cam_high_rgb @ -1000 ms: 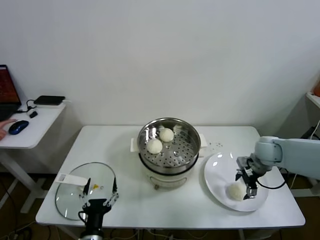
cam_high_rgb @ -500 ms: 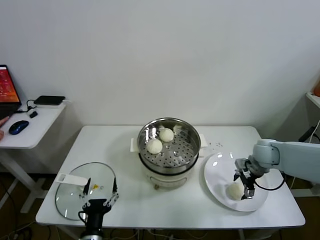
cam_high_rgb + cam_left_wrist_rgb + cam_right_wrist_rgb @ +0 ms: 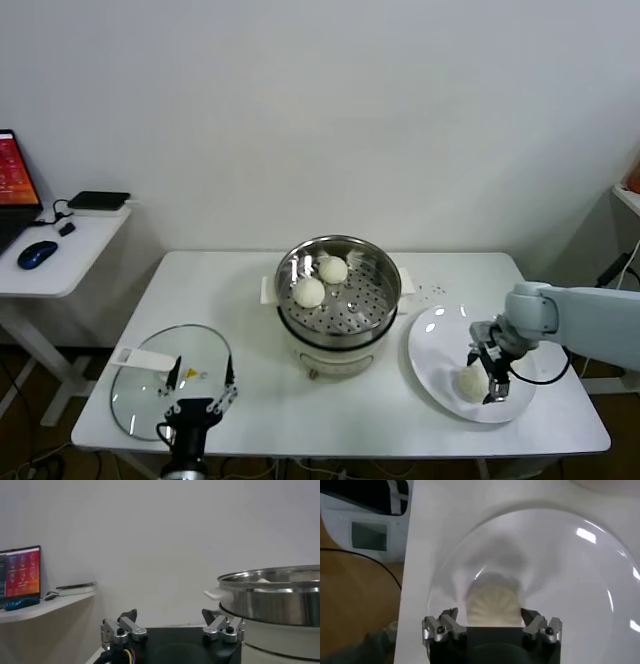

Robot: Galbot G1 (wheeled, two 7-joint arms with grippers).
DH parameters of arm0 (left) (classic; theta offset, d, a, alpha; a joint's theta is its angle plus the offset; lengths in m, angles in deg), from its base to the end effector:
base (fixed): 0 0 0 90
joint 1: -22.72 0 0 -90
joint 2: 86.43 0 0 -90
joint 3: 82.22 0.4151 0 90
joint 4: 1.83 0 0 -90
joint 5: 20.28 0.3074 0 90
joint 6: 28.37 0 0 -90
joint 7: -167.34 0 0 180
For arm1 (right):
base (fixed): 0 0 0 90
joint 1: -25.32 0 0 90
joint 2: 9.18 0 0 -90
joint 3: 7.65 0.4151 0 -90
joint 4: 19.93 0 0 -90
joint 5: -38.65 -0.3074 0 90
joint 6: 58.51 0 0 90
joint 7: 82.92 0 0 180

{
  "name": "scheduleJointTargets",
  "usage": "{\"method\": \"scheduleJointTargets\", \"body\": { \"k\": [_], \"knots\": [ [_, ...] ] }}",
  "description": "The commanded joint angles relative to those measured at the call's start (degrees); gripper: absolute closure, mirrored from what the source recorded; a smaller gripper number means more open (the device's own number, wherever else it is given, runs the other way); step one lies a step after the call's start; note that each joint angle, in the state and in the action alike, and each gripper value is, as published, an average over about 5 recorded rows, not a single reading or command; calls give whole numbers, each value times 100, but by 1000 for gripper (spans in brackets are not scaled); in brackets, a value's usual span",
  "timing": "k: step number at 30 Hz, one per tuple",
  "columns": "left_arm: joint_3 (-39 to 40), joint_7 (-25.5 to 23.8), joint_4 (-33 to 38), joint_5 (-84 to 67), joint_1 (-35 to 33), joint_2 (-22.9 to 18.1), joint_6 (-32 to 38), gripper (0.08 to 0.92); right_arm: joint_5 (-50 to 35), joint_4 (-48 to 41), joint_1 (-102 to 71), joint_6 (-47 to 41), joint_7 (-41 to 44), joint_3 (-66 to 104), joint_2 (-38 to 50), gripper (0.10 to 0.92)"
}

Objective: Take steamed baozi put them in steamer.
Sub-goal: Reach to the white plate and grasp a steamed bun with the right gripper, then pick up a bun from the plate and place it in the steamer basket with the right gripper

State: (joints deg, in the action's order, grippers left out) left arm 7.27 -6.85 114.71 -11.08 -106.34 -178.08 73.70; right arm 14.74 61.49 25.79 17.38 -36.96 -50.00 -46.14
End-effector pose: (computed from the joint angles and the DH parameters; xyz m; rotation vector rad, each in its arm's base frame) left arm 0.0385 -0.0056 -0.3889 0.1442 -3.1280 -0.2201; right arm 0.4583 -0.2333 -0.2010 1.2901 -1.2050 1.2477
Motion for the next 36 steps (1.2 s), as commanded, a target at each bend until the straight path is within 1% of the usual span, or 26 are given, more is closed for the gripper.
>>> {"method": "scheduleJointTargets", "body": {
  "k": [1,3,7,13,16,20,24,30,36],
  "knots": [
    [7,-2,-5,4,10,-11,-11,177,72,-36,-12,5,-9,37,-6,209],
    [11,-3,-10,4,17,-12,-10,177,91,-45,11,8,-9,22,-10,228],
    [5,-6,-17,-1,29,-13,-11,177,115,-47,31,17,-2,4,-14,329],
    [-1,-10,-9,-4,34,-17,-18,177,139,-48,65,28,0,-5,-23,455],
    [-1,-11,2,-3,34,-17,-24,177,107,-23,245,65,42,-85,-31,491],
    [-4,-13,13,-2,31,-16,-28,177,-133,148,1004,213,158,-577,-101,499],
    [-5,-17,44,0,27,-11,-38,177,-435,321,2102,596,403,-1310,-281,495],
    [-15,-14,37,0,17,2,-32,177,-841,267,3592,1516,1001,-1979,-652,475],
    [-21,-11,15,-8,10,24,-17,177,-1209,-77,4269,2624,1364,-1671,-1099,441]
  ]
}}
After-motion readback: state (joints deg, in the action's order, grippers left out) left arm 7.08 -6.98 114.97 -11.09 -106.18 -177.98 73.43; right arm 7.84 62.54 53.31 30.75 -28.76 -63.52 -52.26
